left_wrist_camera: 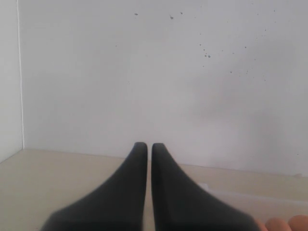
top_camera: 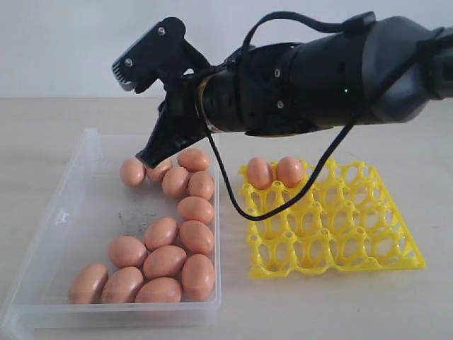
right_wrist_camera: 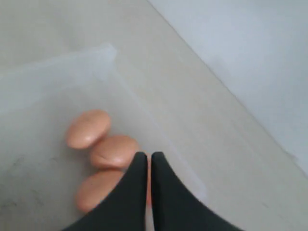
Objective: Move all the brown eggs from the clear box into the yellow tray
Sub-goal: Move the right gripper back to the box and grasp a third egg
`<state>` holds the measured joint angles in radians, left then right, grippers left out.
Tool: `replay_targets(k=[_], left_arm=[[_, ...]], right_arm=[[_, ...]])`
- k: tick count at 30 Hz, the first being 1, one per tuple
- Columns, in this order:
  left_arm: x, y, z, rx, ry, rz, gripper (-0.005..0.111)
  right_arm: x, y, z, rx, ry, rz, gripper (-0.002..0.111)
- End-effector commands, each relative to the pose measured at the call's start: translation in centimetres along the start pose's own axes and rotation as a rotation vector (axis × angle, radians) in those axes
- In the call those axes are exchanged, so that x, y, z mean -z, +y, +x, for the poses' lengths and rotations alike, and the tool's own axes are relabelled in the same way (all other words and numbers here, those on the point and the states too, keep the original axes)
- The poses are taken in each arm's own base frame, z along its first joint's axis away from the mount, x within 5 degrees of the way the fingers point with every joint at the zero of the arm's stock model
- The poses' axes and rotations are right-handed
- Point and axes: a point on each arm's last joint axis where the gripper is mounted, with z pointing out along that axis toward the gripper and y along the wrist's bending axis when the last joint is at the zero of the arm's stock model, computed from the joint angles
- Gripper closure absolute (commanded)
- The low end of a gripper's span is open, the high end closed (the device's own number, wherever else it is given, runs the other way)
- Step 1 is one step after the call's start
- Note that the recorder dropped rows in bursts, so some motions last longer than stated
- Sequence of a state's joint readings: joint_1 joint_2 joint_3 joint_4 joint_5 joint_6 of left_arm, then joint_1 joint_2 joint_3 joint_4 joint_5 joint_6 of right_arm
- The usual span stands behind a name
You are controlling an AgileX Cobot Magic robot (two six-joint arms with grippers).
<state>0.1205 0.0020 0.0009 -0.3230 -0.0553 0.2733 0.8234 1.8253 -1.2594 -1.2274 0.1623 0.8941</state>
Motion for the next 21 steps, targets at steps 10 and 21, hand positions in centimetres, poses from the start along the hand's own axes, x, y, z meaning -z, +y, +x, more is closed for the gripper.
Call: replay_targets(k=[10, 21], left_arm=[[0.0, 0.0, 0.0, -0.009, 0.0, 0.003, 0.103], [0.0, 0.0, 0.0, -0.009, 0.0, 0.003, 0.103]], right_arm=[[2.0, 0.7, 2.2, 0.371, 0.542, -0.331, 0.109], [-3.9, 2.5, 1.7, 0.264, 0.593, -0.445, 0.109]])
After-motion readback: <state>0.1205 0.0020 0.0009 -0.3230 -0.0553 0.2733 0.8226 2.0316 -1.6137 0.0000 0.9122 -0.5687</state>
